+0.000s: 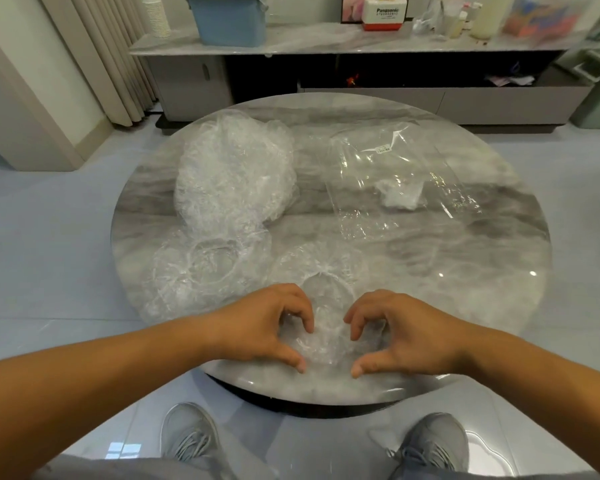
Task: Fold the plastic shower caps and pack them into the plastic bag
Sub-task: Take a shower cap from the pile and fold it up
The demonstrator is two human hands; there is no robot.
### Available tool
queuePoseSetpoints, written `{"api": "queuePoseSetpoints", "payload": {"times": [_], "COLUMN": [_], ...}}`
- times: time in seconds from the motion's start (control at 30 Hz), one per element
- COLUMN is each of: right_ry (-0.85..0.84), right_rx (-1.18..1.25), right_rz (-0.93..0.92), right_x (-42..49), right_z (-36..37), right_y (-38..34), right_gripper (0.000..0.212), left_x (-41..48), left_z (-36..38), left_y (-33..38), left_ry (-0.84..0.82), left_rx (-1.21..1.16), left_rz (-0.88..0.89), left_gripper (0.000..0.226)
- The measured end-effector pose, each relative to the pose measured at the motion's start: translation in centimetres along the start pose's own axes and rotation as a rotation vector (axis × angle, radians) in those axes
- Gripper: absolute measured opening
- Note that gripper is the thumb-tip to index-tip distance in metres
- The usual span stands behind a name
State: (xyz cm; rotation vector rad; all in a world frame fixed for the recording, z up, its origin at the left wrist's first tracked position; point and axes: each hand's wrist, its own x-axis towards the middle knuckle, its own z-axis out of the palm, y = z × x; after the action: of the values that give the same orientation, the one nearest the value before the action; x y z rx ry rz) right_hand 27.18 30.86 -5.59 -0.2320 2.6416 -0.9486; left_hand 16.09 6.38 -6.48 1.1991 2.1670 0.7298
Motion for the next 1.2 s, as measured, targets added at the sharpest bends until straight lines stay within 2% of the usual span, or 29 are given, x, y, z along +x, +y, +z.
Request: {"api": "queuePoseSetpoints", "payload": {"times": [0.1,0.2,0.37,0.47,0.6,0.73,0.83,0.9,0.97,1.1,1.2], "right_ry": [0.006,0.067,0.221,0.289,0.297,0.250,0.259,0.280,0.322,0.476,0.458], "right_rx": [0.001,0.061,0.187,0.269,0.320,0.189,-0.056,-0.175,-0.169,0.114,0.461], "right_rz": [-0.007,0.016,0.068,0.127,0.277,0.366,0.393,0.411,0.401,0.353,0.364], "right_x": [-0.1,0.0,0.9,1.7,3.0,3.9,4.2,4.4,4.4,4.7,5.4], "right_z": [0.0,-0.1,-0.1,-0.1,-0.3,-0.1,-0.1,-0.4,-1.0,-1.9,-1.7], "right_y": [0.1,0.0,-0.4,-1.0,-1.2,-0.8,-0.5,-0.5,-0.6,-1.5,-2.1], "right_gripper": [0.052,0.048,0.018,0.019,0.022,0.017,0.018,0.027,0.036,0.034,0.036], "left_x": [0.1,0.2,0.4,0.8,1.3,1.5,1.5,1.7,2.0,2.7,3.0], "left_z": [-0.3,-1.0,-1.7,-1.6,-1.3,-1.4,-1.3,-1.5,-2.1,-3.2,-3.0], "left_y": [-0.2,0.2,0.6,0.5,-0.1,-0.4,-0.5,-0.5,0.0,1.3,2.3], "left_ry": [0.018,0.067,0.197,0.284,0.343,0.381,0.298,0.253,0.234,0.258,0.285], "left_rx": [-0.083,-0.273,-0.518,-0.609,-0.490,-0.082,0.056,0.040,-0.038,-0.335,-0.628], "left_rz": [-0.027,-0.112,-0.251,-0.369,-0.454,-0.385,-0.398,-0.432,-0.470,-0.547,-0.573], "left_gripper": [0.022,0.008,0.022,0.024,0.019,0.010,0.030,0.044,0.058,0.091,0.110]}}
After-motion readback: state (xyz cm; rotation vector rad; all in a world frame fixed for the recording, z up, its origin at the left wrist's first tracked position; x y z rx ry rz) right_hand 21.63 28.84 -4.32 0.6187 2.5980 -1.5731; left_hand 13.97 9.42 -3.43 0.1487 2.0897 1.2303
